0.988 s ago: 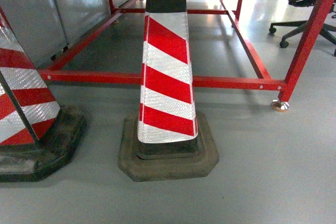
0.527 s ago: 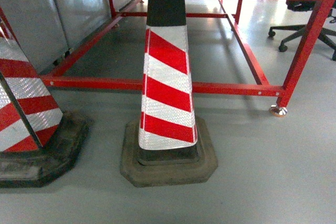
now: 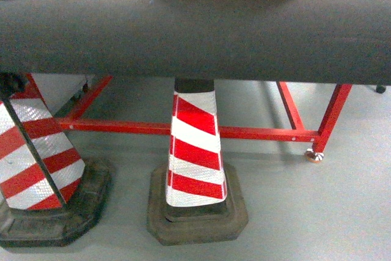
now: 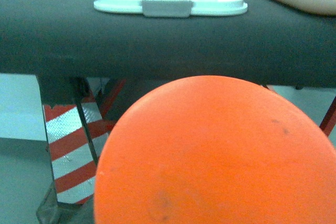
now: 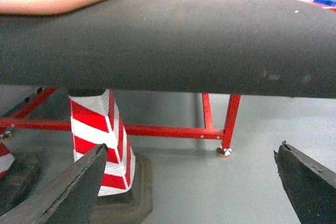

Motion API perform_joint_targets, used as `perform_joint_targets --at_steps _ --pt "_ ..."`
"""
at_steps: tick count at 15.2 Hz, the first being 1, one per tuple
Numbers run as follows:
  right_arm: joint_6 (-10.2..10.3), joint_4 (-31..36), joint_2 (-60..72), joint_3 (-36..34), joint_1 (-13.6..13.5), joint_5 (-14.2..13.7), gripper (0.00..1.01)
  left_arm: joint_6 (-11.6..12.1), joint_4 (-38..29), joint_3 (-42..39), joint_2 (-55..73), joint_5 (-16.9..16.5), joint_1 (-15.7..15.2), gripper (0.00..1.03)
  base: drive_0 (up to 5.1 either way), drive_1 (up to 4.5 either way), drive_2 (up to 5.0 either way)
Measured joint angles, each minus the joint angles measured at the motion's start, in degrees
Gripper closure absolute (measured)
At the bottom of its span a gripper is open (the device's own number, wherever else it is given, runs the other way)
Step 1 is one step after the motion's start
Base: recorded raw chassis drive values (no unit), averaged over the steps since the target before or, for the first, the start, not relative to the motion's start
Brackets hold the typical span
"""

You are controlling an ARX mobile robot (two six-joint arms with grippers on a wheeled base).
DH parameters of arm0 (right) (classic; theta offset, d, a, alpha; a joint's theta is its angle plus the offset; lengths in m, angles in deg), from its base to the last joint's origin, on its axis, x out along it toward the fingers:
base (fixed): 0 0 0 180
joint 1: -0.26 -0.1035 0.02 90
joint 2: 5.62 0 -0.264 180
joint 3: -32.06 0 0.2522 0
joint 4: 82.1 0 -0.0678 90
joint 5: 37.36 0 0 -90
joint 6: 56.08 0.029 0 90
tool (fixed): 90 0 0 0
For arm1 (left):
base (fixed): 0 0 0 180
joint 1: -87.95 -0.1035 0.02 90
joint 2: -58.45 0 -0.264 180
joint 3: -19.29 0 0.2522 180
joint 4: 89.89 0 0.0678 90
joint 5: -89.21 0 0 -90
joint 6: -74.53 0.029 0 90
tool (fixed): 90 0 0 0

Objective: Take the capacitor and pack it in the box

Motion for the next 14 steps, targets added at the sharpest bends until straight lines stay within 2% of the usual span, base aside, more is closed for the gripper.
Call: perform_joint_targets --at_steps 14 --pt "-0.04 0.11 0.0 0.0 0.0 0.04 0.03 0.02 -0.26 0.0 0.0 0.09 0.0 0.59 0.0 0.0 0.0"
